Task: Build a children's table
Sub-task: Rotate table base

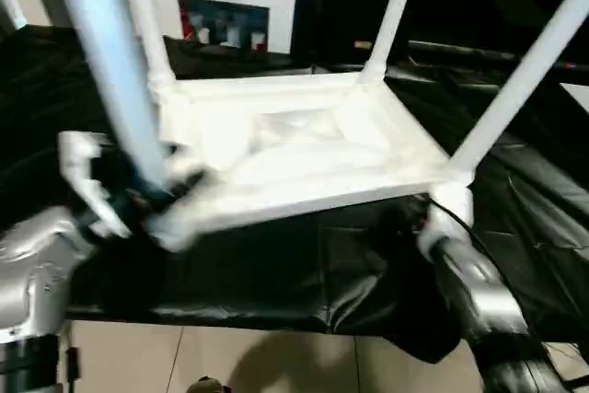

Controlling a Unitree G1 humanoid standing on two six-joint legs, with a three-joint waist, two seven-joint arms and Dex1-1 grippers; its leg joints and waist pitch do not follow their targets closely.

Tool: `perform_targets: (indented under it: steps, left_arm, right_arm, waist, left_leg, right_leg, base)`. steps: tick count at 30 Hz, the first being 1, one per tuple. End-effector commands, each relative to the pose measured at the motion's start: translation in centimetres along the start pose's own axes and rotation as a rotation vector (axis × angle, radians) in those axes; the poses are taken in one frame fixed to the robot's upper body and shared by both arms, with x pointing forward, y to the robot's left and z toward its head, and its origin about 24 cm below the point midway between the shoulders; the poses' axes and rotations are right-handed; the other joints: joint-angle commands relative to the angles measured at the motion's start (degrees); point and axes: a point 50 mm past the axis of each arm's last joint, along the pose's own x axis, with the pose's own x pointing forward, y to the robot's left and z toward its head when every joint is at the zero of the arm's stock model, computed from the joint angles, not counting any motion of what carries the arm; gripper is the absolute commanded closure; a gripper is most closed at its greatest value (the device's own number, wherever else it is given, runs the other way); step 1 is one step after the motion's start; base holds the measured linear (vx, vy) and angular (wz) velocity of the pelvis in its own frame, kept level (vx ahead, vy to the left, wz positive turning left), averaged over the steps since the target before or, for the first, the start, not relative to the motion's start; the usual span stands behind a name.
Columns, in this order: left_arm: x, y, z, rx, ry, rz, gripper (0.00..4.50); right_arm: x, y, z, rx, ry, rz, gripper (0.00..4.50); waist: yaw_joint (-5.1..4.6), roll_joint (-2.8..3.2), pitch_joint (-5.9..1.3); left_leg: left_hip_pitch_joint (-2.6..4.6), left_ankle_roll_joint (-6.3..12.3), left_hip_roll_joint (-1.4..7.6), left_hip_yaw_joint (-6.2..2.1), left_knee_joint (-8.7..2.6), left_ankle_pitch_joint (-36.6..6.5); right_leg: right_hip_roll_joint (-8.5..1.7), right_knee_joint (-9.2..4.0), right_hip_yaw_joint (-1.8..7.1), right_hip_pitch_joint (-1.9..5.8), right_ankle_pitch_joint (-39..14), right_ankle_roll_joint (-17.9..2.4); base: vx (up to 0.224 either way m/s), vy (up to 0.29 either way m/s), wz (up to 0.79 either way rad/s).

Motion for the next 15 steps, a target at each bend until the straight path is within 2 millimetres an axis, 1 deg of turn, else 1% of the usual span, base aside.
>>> perform_targets:
  steps: [1, 2, 3, 4, 5, 6, 7, 8, 10, 11, 12, 13, 14, 15]
  left_arm:
    - [0.9, -0.9, 0.0, -0.024, 0.0, -0.089, 0.1]
    - [1.2, -1.3, -0.2, -0.039, 0.008, -0.127, 0.1]
    - [1.6, -1.7, -0.4, -0.055, 0.016, -0.169, 0.1]
    - [1.9, -2.1, -0.5, -0.065, 0.024, -0.2, 0.1]
    - [2.6, -2.9, -0.7, -0.076, 0.038, -0.254, 0.1]
    - [2.6, -2.9, -0.7, -0.076, 0.038, -0.254, 0.1]
    - [3.1, -3.3, -0.8, -0.082, 0.04, -0.284, 0.1]
    - [4.3, -4.4, -0.9, -0.096, 0.043, -0.36, 0.1]
    - [5.3, -5.1, -1.0, -0.102, 0.046, -0.41, 0.1]
    - [7.1, -5.8, -1.1, -0.102, 0.045, -0.471, 0.1]
    - [7.1, -5.8, -1.1, -0.102, 0.045, -0.471, 0.1]
    - [7.7, -5.9, -1.2, -0.101, 0.043, -0.483, 0.1]
    - [9.1, -6.1, -1.3, -0.092, 0.032, -0.502, 0.1]
    - [9.2, -6.1, -1.4, -0.091, 0.031, -0.503, 0.1]
  right_arm:
    - [0.3, 0.0, -0.3, -0.019, 0.03, 0.014, 0.55]
    - [0.7, 0.5, 0.2, -0.025, 0.018, 0.036, 0.55]
    - [1.1, 1.0, 0.7, -0.03, 0.011, 0.064, 0.55]
    - [1.3, 1.4, 0.9, -0.041, 0.011, 0.08, 0.55]
    - [1.5, 2.0, 1.3, -0.056, 0.003, 0.112, 0.55]
    - [1.5, 2.0, 1.3, -0.056, 0.003, 0.112, 0.55]
    - [1.6, 2.5, 1.4, -0.06, 0.004, 0.137, 0.55]
    - [2.0, 3.7, 1.6, -0.077, 0.008, 0.201, 0.55]
    - [2.1, 4.5, 1.8, -0.087, 0.008, 0.238, 0.55]
    - [2.3, 5.7, 1.9, -0.109, 0.006, 0.291, 0.55]
    - [2.3, 5.7, 1.9, -0.109, 0.006, 0.291, 0.55]
    - [2.4, 6.1, 1.9, -0.12, 0.005, 0.31, 0.55]
    - [2.5, 6.8, 1.9, -0.138, 0.009, 0.332, 0.55]
    - [2.5, 6.8, 1.9, -0.139, 0.01, 0.334, 0.55]
  waist:
    - [-0.28, 1.26, -3.84]
    - [-0.43, 0.48, -3.8]
    - [-0.44, 0.6, -3.93]
    - [-0.52, 0.58, -3.88]
    - [-0.53, 0.39, -3.72]
    - [-0.59, 0.64, -3.73]
    - [-0.65, 0.63, -3.69]
    - [-0.9, 0.23, -3.76]
    - [-1.21, 0.46, -3.62]
    - [-1.47, 0.42, -3.67]
    - [-1.58, 0.36, -3.75]
    - [-1.63, 0.49, -3.75]
    - [-1.91, 0.17, -3.87]
    - [-2.17, 0.23, -3.84]
  left_leg:
    - [1.56, -3.66, 1.08, -0.62, -4.32, -13.4]
    - [1.37, -3.15, 1.02, -0.47, -4.25, -12.3]
    - [1.33, -2.84, 0.95, -0.46, -4.12, -11.9]
    - [1.24, -2.81, 0.95, -0.47, -4.1, -11.7]
    - [1.31, -2.8, 1.07, -0.43, -4.16, -12.0]
    - [1.37, -2.93, 1.14, -0.52, -4.17, -12.3]
    - [1.36, -2.98, 1.16, -0.5, -4.18, -12.2]
    - [1.29, -2.94, 1.2, -0.49, -4.16, -12.6]
    - [1.24, -3.25, 1.22, -0.56, -4.22, -13.4]
    - [1.15, -3.37, 1.26, -0.65, -4.25, -13.5]
    - [1.27, -3.5, 1.27, -0.6, -4.16, -13.5]
    - [1.17, -3.55, 1.24, -0.61, -4.15, -13.2]
    - [1.02, -3.46, 1.17, -0.64, -4.12, -12.8]
    - [0.94, -3.33, 1.15, -0.64, -4.07, -12.6]
  right_leg:
    - [-2.52, -3.79, 2.12, 1.91, -3.3, -10.7]
    - [-2.47, -3.91, 2.15, 2.14, -2.3, -10.4]
    - [-2.71, -3.74, 2.16, 2.24, -2.6, -10.5]
    - [-2.73, -3.79, 2.19, 2.27, -3.1, -10.5]
    - [-2.71, -4.04, 2.22, 2.22, -4.3, -10.2]
    - [-2.77, -3.95, 2.21, 2.19, -5.0, -10.1]
    - [-2.74, -4.02, 2.23, 2.17, -5.2, -9.9]
    - [-2.76, -3.91, 2.2, 2.21, -5.8, -9.9]
    - [-2.81, -4.14, 2.15, 2.15, -7.4, -10.1]
    - [-2.87, -4.1, 2.19, 2.24, -7.7, -10.0]
    - [-2.87, -4.14, 2.18, 2.15, -7.4, -10.1]
    - [-2.89, -4.09, 2.2, 2.21, -7.0, -10.2]
    - [-2.88, -4.05, 2.14, 2.39, -6.5, -10.4]
    - [-2.86, -4.12, 2.16, 2.47, -6.0, -10.4]
  base:
    - [0.0, 0.0, 0.0]
    - [0.0, 0.0, 0.0]
    - [0.0, 0.0, 0.0]
    - [0.0, 0.0, 0.0]
    - [0.0, 0.0, 0.0]
    - [0.0, 0.0, 0.0]
    - [0.0, 0.0, 0.0]
    - [0.0, 0.0, 0.0]
    - [0.0, 0.0, 0.0]
    - [0.0, 0.0, 0.0]
    - [0.0, 0.0, 0.0]
    - [0.0, 0.0, 0.0]
    - [0.0, 0.0, 0.0]
    - [0.0, 0.0, 0.0]
